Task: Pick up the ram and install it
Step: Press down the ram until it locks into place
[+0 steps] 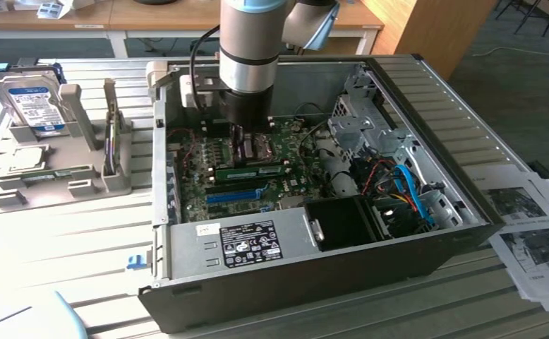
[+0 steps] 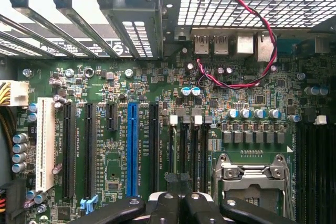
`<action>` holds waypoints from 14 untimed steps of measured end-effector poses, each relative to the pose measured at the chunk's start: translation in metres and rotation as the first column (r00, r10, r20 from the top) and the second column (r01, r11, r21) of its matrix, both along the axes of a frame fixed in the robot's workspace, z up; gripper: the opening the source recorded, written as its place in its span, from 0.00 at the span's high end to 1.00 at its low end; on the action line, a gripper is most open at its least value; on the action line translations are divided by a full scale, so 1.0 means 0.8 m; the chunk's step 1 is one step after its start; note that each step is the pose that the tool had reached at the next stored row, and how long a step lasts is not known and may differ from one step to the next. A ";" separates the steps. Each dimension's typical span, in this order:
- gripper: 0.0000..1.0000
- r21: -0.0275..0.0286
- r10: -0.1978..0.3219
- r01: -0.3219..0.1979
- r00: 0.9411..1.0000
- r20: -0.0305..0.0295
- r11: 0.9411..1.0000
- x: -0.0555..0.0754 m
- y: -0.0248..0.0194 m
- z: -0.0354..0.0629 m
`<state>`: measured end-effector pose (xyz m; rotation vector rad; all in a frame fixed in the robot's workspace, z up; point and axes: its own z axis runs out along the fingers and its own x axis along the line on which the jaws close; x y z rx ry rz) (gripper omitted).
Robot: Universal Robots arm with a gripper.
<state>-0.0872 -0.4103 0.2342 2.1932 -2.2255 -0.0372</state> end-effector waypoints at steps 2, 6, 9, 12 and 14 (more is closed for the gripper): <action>0.91 0.000 0.000 0.000 1.000 0.000 1.000 0.000 0.0000 -0.001; 0.91 0.000 0.000 0.000 1.000 0.000 1.000 0.000 0.0000 -0.002; 0.91 0.000 0.000 0.000 1.000 0.000 1.000 0.000 0.0001 -0.002; 0.91 0.000 0.000 0.000 1.000 0.000 1.000 -0.001 0.0001 -0.002; 0.91 0.000 0.000 0.000 1.000 0.000 1.000 -0.002 0.0001 -0.002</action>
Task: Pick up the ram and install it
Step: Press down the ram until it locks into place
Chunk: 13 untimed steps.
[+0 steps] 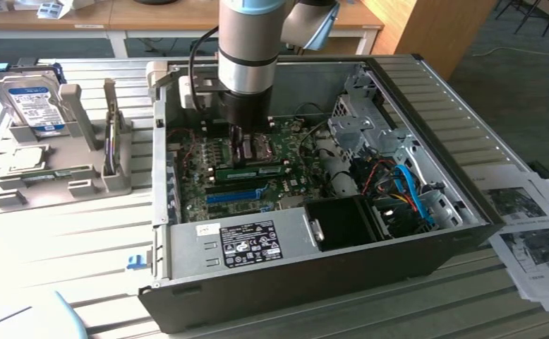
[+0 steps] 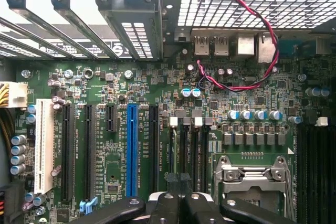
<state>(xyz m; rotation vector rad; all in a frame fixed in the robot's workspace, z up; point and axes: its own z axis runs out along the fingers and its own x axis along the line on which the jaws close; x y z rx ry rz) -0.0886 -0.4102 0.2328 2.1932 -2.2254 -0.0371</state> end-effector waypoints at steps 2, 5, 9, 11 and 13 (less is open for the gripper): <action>0.91 0.000 0.000 0.000 1.000 0.000 1.000 0.000 0.0000 0.000; 0.91 0.000 0.000 0.000 1.000 0.000 1.000 0.000 -0.0001 -0.001; 0.91 0.000 0.000 0.000 1.000 0.000 1.000 0.000 0.0000 -0.002; 0.91 0.000 0.000 0.000 1.000 0.000 1.000 0.000 0.0000 -0.003; 0.91 0.000 0.000 0.000 1.000 0.000 1.000 0.000 0.0000 -0.003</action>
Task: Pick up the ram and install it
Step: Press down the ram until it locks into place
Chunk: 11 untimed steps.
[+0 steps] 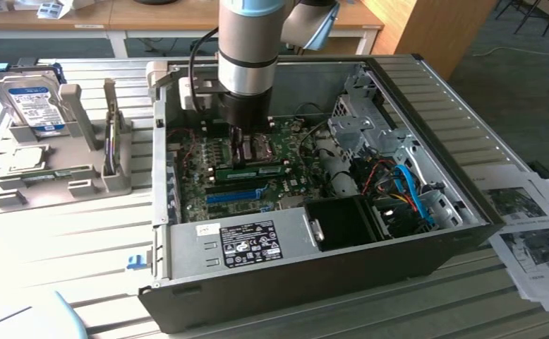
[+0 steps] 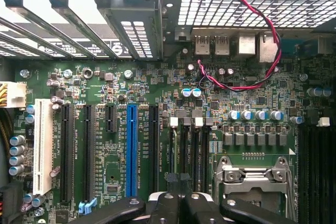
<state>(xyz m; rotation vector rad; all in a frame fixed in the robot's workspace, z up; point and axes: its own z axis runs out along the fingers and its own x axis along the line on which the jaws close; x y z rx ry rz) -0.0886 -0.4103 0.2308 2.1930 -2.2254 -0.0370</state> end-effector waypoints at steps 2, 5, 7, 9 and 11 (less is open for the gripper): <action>0.91 0.000 0.000 0.000 1.000 0.000 1.000 0.000 0.0000 0.000; 0.91 0.000 0.000 0.000 1.000 0.000 1.000 0.000 0.0000 -0.001; 0.91 0.000 0.000 0.000 1.000 0.000 1.000 0.000 0.0000 -0.002; 0.91 0.000 0.000 0.000 1.000 0.000 1.000 0.000 0.0000 -0.002; 0.91 0.000 0.000 0.000 1.000 0.000 1.000 0.000 0.0000 -0.002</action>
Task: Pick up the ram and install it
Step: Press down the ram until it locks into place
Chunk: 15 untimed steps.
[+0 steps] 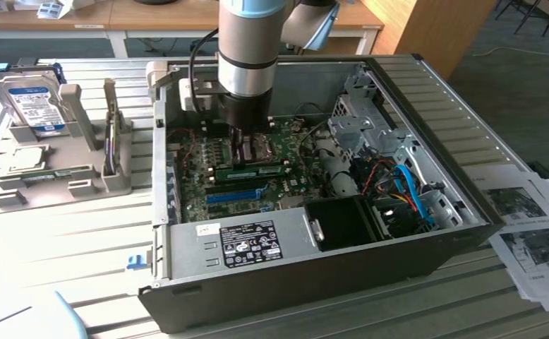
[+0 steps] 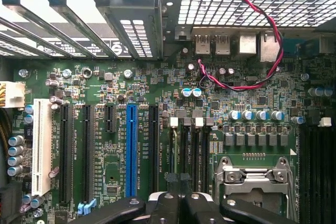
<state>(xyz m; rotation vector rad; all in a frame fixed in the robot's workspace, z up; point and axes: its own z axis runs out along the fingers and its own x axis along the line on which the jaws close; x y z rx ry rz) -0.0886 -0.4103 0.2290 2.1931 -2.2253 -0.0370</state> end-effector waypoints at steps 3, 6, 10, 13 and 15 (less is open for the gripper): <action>0.91 0.000 0.000 0.000 1.000 0.000 1.000 0.000 0.0000 0.000; 0.91 0.000 0.000 0.000 1.000 0.000 1.000 0.000 0.0000 -0.001; 0.91 0.000 0.000 0.000 1.000 0.000 1.000 0.000 0.0000 -0.002; 0.91 0.000 0.000 0.000 1.000 0.000 1.000 0.000 0.0000 -0.003; 0.91 0.000 0.000 0.000 1.000 0.000 1.000 0.000 0.0000 -0.003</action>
